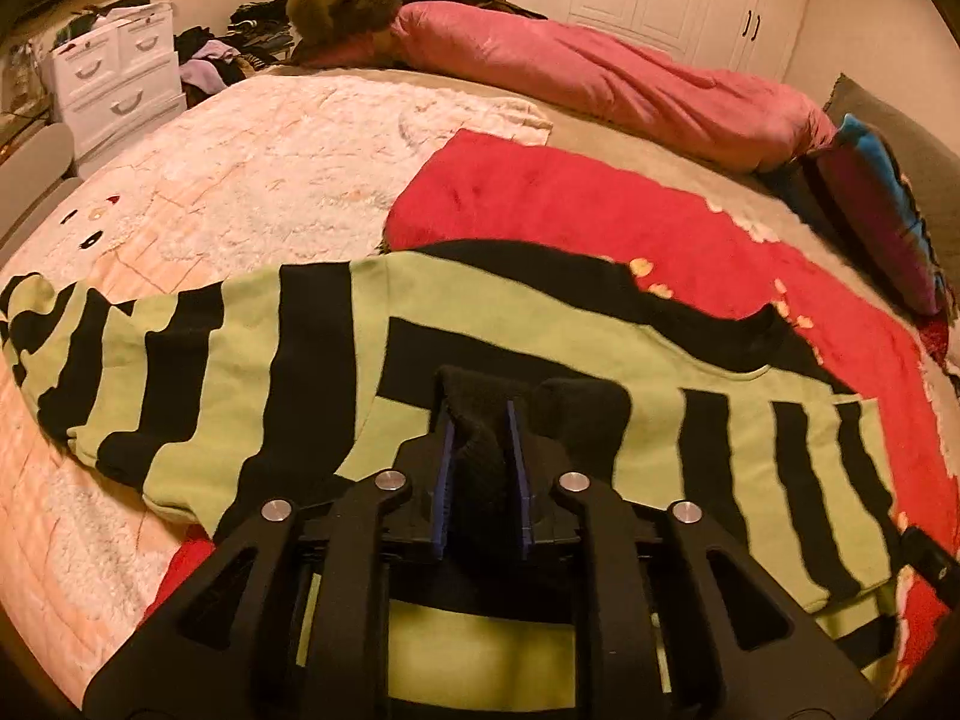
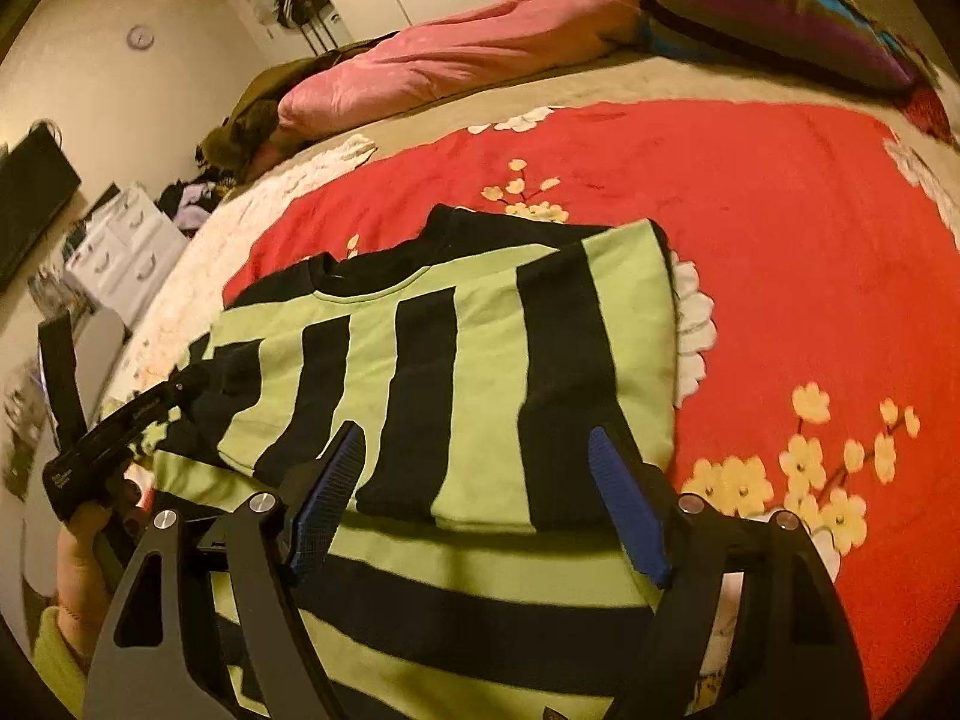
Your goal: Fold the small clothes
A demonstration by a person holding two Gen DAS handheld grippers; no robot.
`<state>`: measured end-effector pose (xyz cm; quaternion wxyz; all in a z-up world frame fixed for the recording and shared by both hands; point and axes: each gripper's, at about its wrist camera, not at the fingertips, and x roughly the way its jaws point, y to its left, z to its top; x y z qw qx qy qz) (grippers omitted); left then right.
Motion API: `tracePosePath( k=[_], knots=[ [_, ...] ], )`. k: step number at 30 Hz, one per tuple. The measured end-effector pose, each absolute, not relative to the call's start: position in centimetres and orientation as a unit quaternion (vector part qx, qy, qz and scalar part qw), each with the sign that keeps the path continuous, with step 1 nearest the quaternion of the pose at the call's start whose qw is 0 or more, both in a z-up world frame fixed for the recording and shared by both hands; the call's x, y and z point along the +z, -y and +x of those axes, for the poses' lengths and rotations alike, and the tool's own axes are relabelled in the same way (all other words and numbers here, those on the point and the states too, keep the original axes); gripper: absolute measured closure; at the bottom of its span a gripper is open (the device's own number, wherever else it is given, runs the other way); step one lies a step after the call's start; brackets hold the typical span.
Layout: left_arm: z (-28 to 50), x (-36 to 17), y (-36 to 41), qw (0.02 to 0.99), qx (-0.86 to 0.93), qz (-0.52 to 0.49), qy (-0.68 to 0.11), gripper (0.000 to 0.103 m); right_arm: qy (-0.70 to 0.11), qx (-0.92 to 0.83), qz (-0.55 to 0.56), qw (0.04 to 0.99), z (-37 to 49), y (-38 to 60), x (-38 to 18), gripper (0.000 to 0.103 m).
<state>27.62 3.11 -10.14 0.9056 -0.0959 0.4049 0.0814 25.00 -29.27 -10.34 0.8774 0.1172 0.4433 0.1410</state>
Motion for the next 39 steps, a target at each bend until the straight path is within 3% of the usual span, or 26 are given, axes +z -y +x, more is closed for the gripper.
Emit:
tracePosePath(
  k=[6, 14, 21, 28, 35, 37, 39],
  knots=[
    [26.1, -9.6, -4.8, 0.901, 0.115, -0.105, -0.404, 0.071, -0.462, 0.119, 0.085, 0.875, 26.4, 28.7, -11.6, 0.027],
    [23.5, -5.7, -3.0, 0.926, 0.094, -0.084, -0.357, 0.076, -0.470, 0.107, 0.095, 0.871, 26.0, 29.7, -12.8, 0.027],
    [25.0, -9.8, 1.8, 0.905, 0.059, -0.006, -0.420, 0.076, -0.475, 0.097, 0.094, 0.870, 25.8, 30.2, -13.1, 0.027],
    [25.3, -12.0, 0.8, 0.899, 0.062, -0.012, -0.433, 0.076, -0.483, 0.084, 0.094, 0.867, 25.6, 30.7, -13.7, 0.027],
    [24.2, -9.0, 0.7, 0.915, 0.058, -0.036, -0.397, 0.064, -0.457, 0.098, 0.109, 0.877, 24.4, 31.1, -11.5, 0.019],
    [23.9, -8.2, 0.5, 0.918, 0.061, -0.042, -0.390, 0.055, -0.451, 0.104, 0.110, 0.879, 24.1, 31.0, -10.7, 0.016],
    [23.7, -7.6, 0.3, 0.919, 0.070, -0.044, -0.385, 0.041, -0.444, 0.110, 0.114, 0.882, 23.9, 30.7, -9.9, 0.011]
  ],
)
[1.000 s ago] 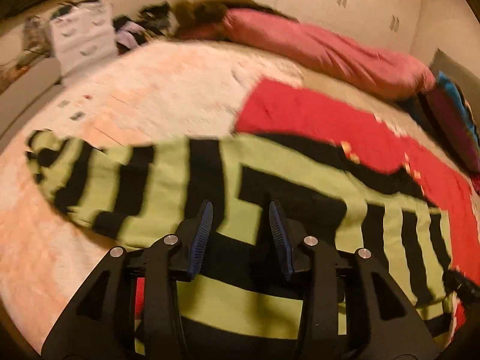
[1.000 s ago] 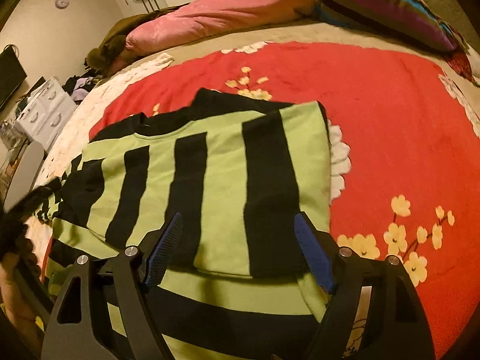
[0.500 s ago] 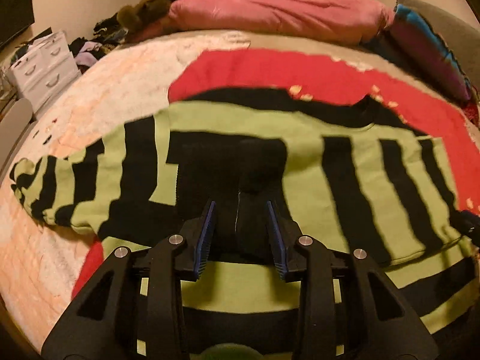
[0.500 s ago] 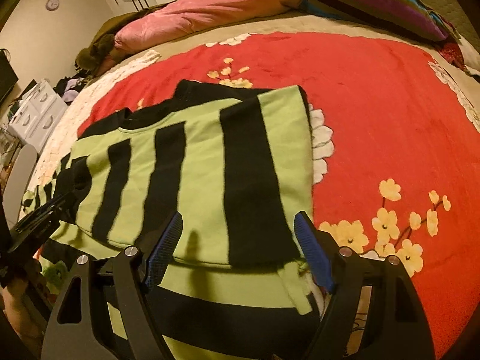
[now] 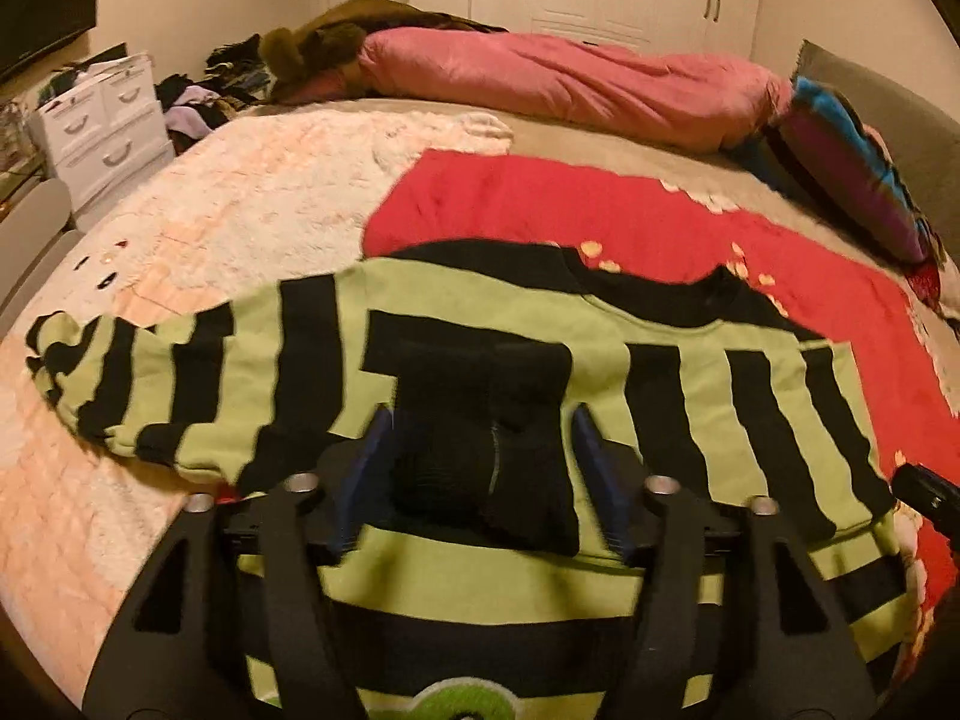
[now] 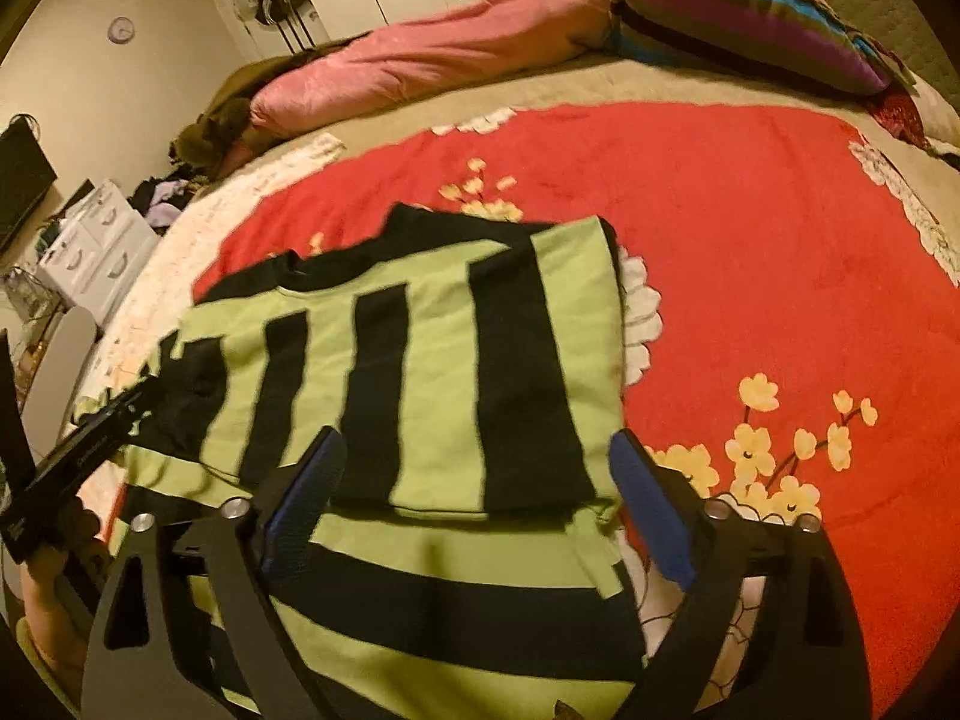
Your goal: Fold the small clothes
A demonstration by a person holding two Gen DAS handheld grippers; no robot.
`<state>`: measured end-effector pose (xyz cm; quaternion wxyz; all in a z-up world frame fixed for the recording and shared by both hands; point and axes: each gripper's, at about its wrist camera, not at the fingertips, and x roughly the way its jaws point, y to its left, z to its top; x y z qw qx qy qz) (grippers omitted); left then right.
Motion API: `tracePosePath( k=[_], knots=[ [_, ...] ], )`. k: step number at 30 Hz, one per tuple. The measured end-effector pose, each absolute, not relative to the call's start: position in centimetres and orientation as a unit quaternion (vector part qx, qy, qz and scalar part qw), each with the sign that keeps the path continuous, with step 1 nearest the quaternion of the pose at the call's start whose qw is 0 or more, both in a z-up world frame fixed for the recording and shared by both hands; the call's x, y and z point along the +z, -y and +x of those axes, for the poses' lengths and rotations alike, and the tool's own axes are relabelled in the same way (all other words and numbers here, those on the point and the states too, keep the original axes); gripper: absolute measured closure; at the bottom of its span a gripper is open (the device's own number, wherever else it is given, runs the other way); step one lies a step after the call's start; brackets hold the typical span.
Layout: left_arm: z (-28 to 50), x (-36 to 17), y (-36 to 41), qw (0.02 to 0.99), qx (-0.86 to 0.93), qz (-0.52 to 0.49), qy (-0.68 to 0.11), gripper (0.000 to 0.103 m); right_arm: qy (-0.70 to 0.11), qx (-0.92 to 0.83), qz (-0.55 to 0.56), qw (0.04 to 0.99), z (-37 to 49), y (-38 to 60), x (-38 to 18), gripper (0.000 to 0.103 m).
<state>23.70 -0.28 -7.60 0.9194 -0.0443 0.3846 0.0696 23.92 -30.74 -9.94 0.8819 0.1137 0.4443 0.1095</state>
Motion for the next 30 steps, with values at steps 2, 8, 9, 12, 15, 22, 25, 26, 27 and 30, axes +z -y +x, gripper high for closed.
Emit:
tracePosePath(
  k=[2, 8, 9, 12, 15, 22, 25, 26, 27, 30],
  knots=[
    [23.5, -7.1, -0.1, 0.921, 0.075, -0.049, -0.379, 0.039, -0.436, 0.117, 0.112, 0.885, 23.6, 30.2, -9.0, 0.009],
    [22.2, -5.6, -1.9, 0.924, 0.097, -0.068, -0.364, 0.020, -0.417, 0.147, 0.098, 0.892, 23.0, 27.6, -6.9, 0.006],
    [21.9, -5.3, -2.4, 0.925, 0.102, -0.073, -0.360, 0.020, -0.413, 0.156, 0.091, 0.892, 22.8, 26.8, -6.5, 0.006],
    [21.1, -4.8, -4.1, 0.924, 0.117, -0.090, -0.353, 0.020, -0.408, 0.179, 0.077, 0.892, 22.3, 24.8, -5.8, 0.005],
    [20.2, -4.5, -6.2, 0.922, 0.137, -0.108, -0.347, 0.019, -0.405, 0.203, 0.066, 0.889, 21.9, 22.6, -5.4, 0.005],
    [18.4, -4.6, -11.8, 0.908, 0.188, -0.164, -0.338, 0.018, -0.410, 0.248, 0.041, 0.877, 21.0, 17.4, -5.1, 0.005],
    [17.5, -4.7, -14.2, 0.900, 0.209, -0.187, -0.333, 0.018, -0.413, 0.268, 0.029, 0.870, 20.8, 14.9, -5.0, 0.005],
    [17.2, -4.7, -14.8, 0.899, 0.215, -0.190, -0.332, 0.018, -0.413, 0.275, 0.026, 0.868, 20.7, 14.0, -5.0, 0.005],
    [17.0, -4.7, -15.2, 0.898, 0.218, -0.192, -0.332, 0.018, -0.414, 0.281, 0.023, 0.866, 20.7, 13.3, -5.0, 0.005],
    [16.3, -4.7, -17.1, 0.892, 0.232, -0.204, -0.330, 0.018, -0.416, 0.298, 0.012, 0.859, 20.4, 11.2, -5.0, 0.005]
  ],
)
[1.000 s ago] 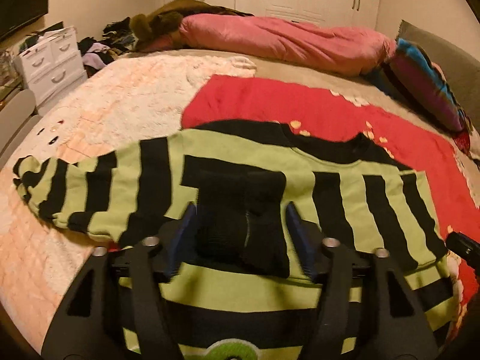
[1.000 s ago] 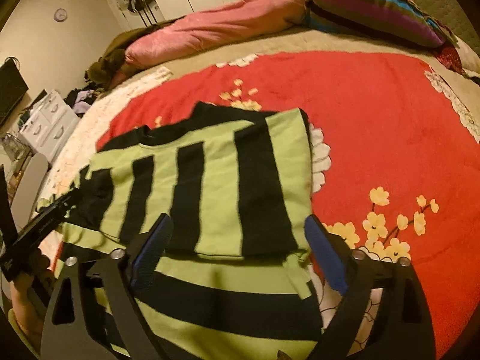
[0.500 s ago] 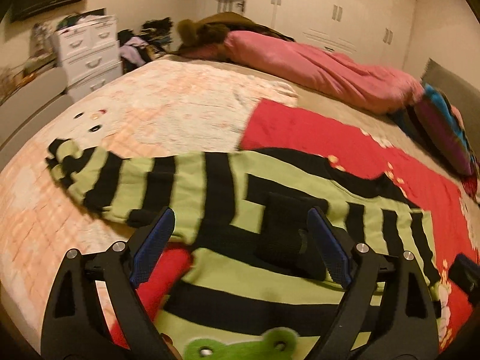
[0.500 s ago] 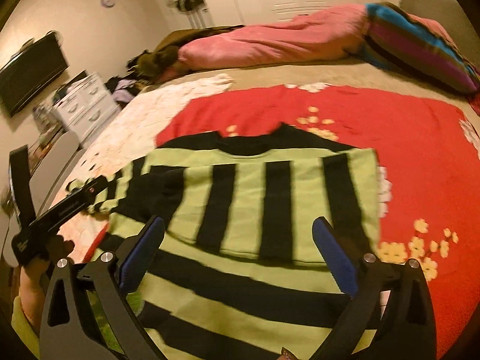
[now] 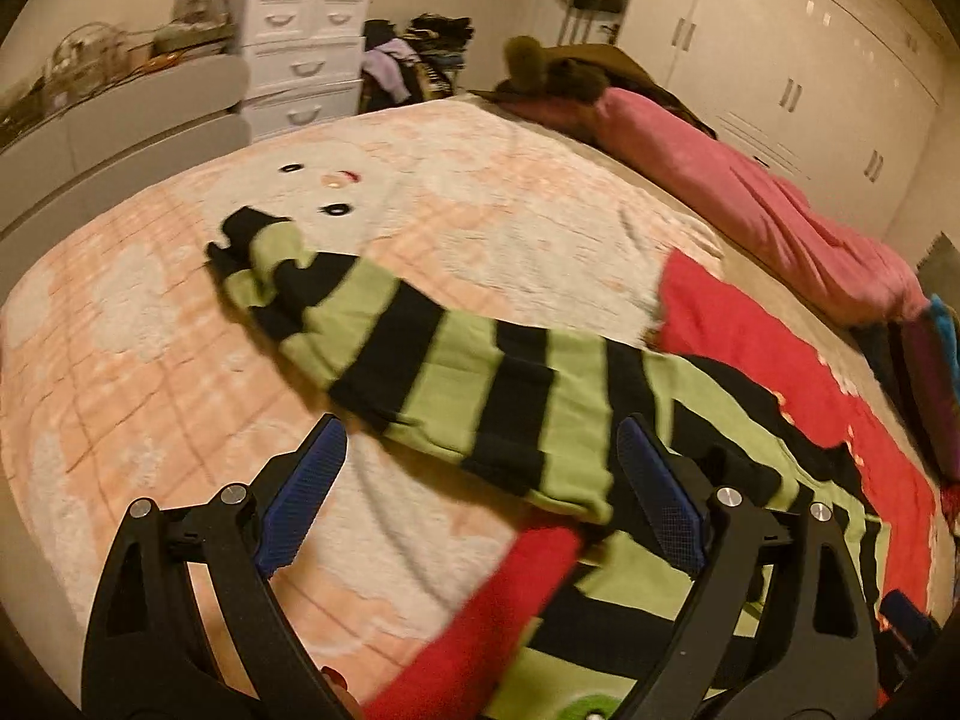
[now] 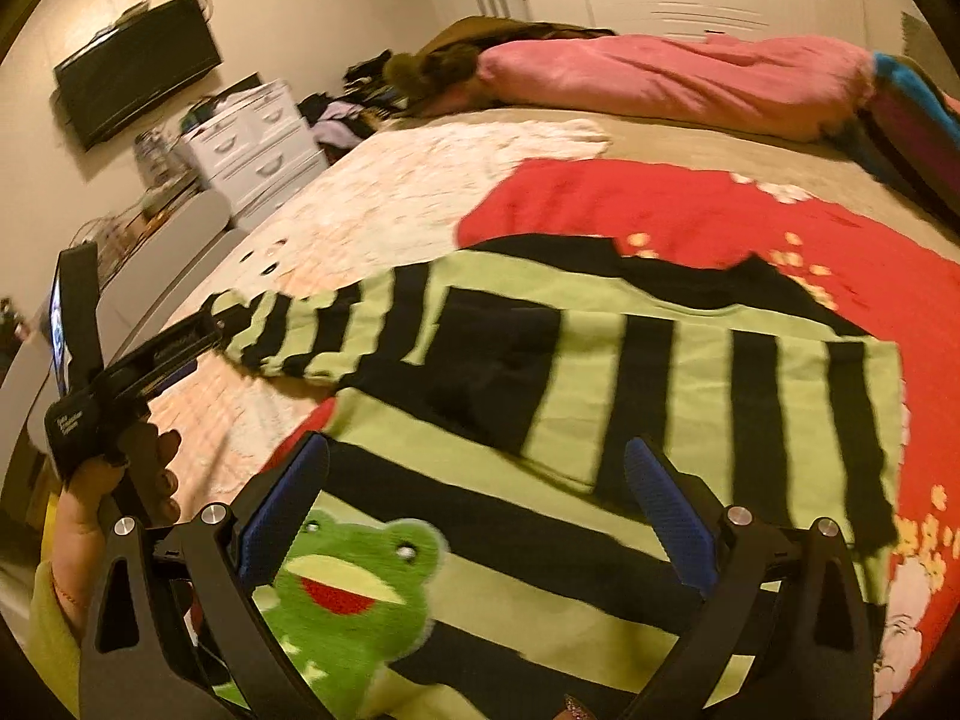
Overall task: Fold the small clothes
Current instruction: 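Grasp the black cuff of the other sleeve with the left tool, then fold the held sleeve across the sweater body with the left tool, release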
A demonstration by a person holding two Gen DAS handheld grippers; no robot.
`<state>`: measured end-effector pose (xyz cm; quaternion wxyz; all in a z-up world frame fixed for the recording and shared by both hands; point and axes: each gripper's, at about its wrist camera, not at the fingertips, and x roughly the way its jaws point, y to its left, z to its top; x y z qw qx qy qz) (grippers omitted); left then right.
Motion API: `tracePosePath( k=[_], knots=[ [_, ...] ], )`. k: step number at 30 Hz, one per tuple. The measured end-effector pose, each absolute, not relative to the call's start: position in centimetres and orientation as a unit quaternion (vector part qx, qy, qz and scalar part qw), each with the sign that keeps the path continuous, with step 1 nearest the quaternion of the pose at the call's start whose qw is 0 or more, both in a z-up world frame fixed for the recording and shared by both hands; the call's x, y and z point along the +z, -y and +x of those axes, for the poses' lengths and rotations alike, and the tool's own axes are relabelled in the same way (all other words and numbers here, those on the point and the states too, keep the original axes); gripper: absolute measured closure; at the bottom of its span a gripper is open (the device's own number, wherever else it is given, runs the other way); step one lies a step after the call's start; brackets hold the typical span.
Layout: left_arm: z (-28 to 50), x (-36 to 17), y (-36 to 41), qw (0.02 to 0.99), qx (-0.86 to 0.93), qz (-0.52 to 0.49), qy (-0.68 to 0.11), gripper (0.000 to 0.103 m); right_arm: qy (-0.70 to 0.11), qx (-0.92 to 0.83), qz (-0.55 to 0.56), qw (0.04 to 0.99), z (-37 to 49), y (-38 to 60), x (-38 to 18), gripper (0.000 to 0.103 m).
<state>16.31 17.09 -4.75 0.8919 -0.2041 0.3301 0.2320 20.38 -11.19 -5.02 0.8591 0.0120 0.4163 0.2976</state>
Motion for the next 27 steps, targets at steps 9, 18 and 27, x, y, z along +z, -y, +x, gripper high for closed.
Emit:
tracePosePath(
  k=[9, 18, 27],
  knots=[
    [15.2, -5.8, -25.1, 0.865, 0.281, -0.253, -0.329, 0.018, -0.427, 0.335, -0.006, 0.840, 19.5, 6.3, -5.6, 0.005],
    [15.1, -8.5, -33.8, 0.827, 0.292, -0.341, -0.338, 0.024, -0.440, 0.365, -0.029, 0.820, 18.8, 2.5, -6.5, 0.005],
    [17.0, -11.4, -37.6, 0.807, 0.227, -0.442, -0.320, 0.041, -0.454, 0.356, -0.034, 0.816, 18.3, 2.0, -7.7, 0.005]
  ],
)
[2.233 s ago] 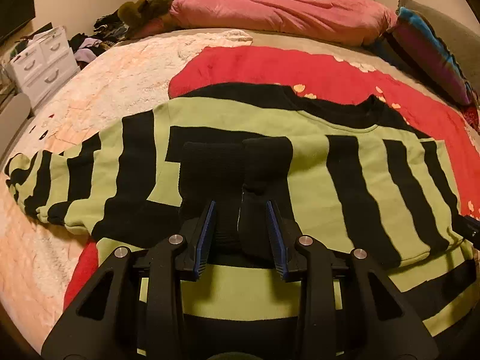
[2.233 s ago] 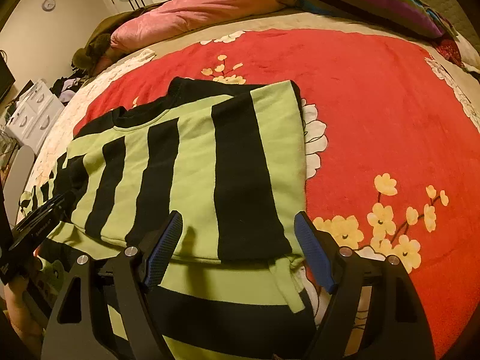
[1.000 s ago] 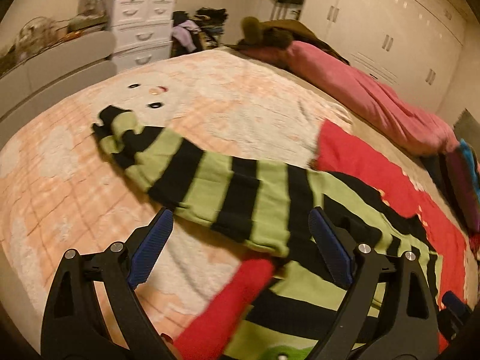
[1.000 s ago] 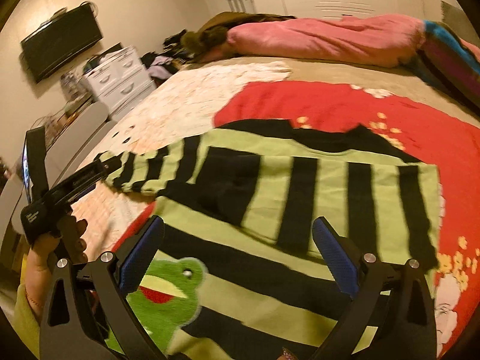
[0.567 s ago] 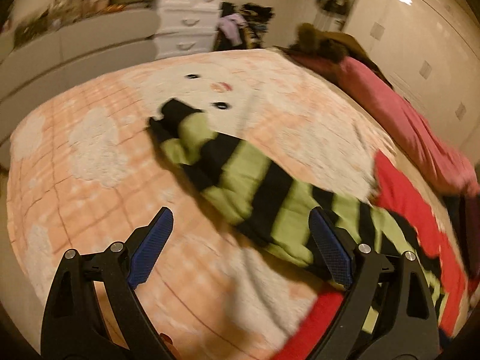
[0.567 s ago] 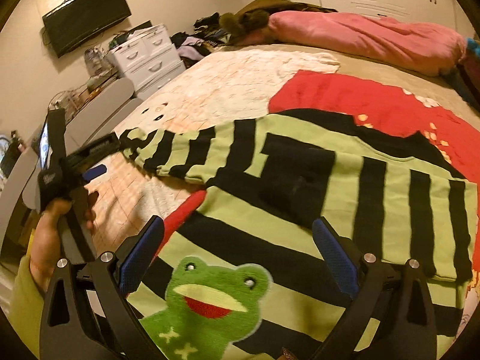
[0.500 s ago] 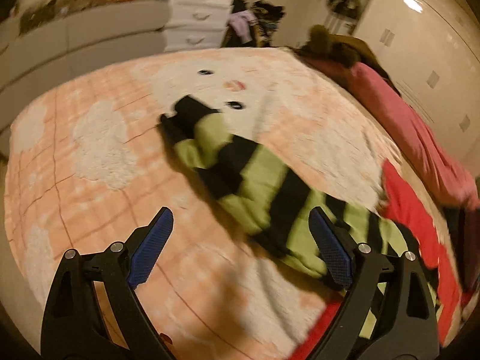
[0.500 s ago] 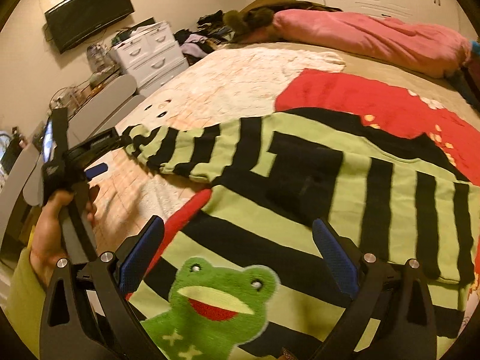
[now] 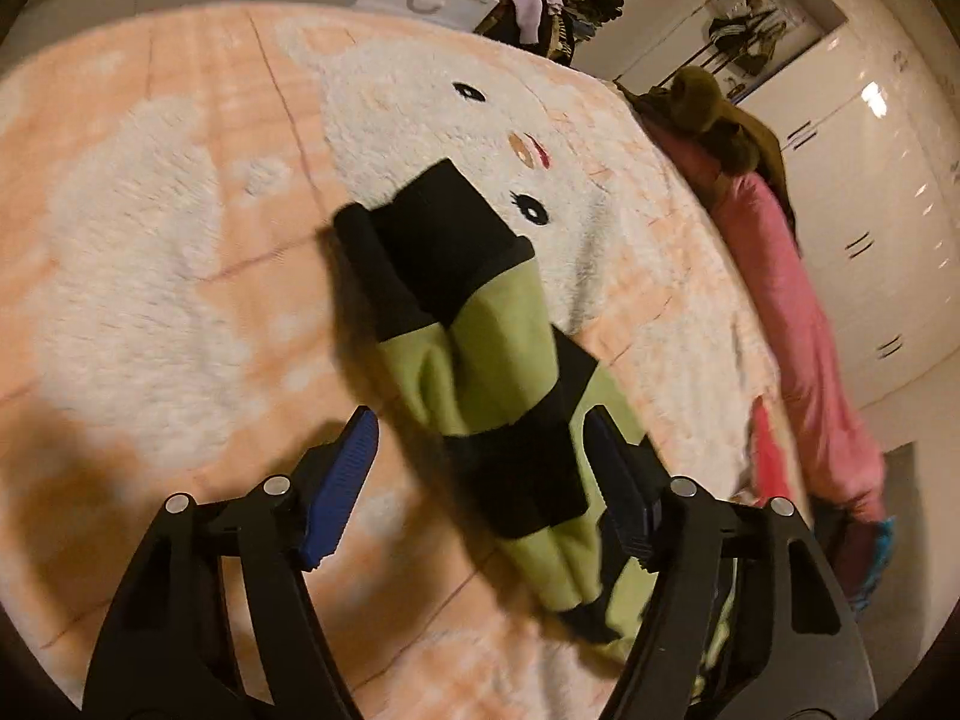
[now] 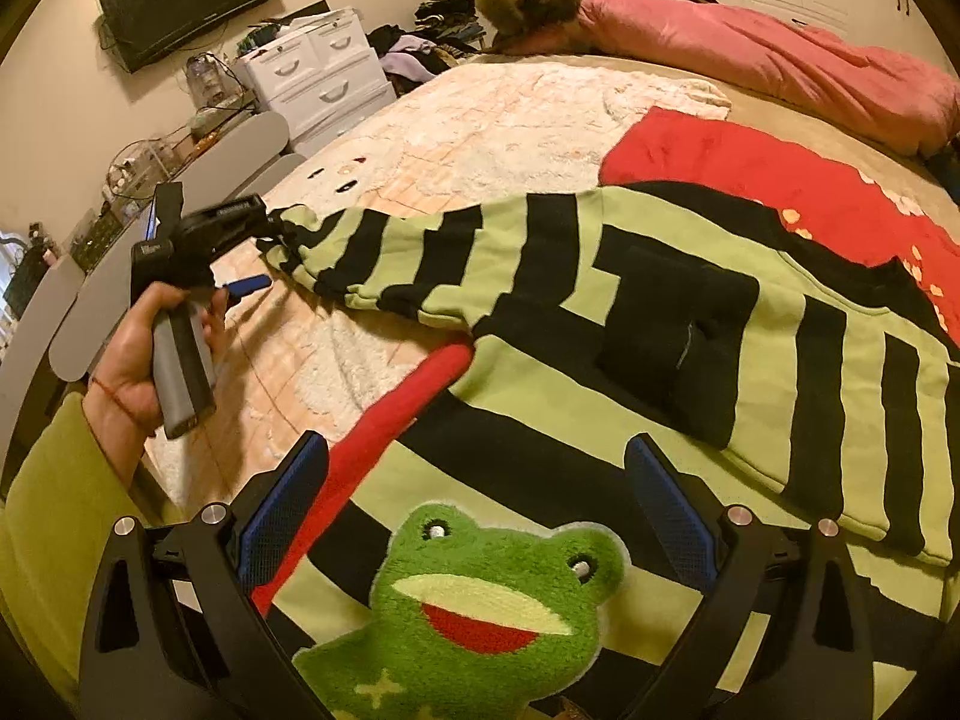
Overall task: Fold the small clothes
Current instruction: 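Fold the held sleeve across the sweater body with the left tool, release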
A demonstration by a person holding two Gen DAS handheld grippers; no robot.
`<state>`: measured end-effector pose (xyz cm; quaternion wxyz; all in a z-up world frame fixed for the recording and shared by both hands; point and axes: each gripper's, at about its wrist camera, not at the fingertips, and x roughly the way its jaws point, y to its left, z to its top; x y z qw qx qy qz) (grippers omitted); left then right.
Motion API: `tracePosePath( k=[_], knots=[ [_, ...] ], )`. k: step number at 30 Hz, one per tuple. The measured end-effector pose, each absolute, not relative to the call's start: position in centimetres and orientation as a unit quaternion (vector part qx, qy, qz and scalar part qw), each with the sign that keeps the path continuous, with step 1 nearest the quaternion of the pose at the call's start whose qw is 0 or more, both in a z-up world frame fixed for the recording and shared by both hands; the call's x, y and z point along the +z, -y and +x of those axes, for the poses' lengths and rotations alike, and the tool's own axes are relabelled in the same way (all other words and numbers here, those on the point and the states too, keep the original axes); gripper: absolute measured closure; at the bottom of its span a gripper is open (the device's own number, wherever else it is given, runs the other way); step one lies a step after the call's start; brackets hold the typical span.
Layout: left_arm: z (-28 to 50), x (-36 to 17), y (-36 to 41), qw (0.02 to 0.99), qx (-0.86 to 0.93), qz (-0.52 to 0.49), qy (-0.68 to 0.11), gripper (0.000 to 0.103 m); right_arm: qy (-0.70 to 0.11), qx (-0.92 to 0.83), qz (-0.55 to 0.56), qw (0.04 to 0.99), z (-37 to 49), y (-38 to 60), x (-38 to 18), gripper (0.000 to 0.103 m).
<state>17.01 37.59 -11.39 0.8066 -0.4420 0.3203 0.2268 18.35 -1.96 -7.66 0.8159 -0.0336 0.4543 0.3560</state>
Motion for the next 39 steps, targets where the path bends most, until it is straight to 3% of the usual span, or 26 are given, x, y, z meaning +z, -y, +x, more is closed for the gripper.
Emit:
tracePosePath(
  k=[4, 7, 8, 9, 12, 18, 27, 32, 39],
  knots=[
    [18.2, -12.3, -38.2, 0.803, 0.214, -0.457, -0.317, 0.042, -0.463, 0.346, -0.031, 0.815, 18.6, 2.1, -8.2, 0.005],
    [18.9, -12.8, -38.5, 0.808, 0.224, -0.444, -0.317, 0.076, -0.462, 0.342, -0.033, 0.818, 18.6, 2.2, -8.3, 0.005],
    [18.8, -12.9, -38.6, 0.808, 0.229, -0.443, -0.314, 0.094, -0.462, 0.340, -0.033, 0.819, 18.6, 2.3, -8.4, 0.005],
    [18.5, -13.0, -38.8, 0.808, 0.226, -0.449, -0.306, 0.097, -0.462, 0.337, -0.029, 0.820, 18.7, 2.5, -8.4, 0.005],
    [17.9, -12.2, -38.7, 0.814, 0.217, -0.457, -0.287, 0.100, -0.467, 0.323, -0.013, 0.823, 19.2, 3.7, -8.6, 0.005],
    [17.3, -5.6, -35.2, 0.868, 0.175, -0.400, -0.238, 0.100, -0.458, 0.298, 0.021, 0.837, 20.3, 7.3, -7.4, 0.005],
    [17.6, 2.3, -23.7, 0.927, 0.077, -0.289, -0.225, 0.100, -0.439, 0.226, 0.085, 0.866, 22.2, 16.4, -5.9, 0.005],
    [18.7, 2.9, -16.0, 0.934, 0.012, -0.257, -0.248, 0.100, -0.436, 0.182, 0.113, 0.874, 22.6, 21.2, -5.9, 0.005],
    [21.1, -0.1, -5.0, 0.925, -0.051, -0.204, -0.316, 0.100, -0.424, 0.125, 0.166, 0.882, 22.6, 28.0, -5.6, 0.005]
  ],
)
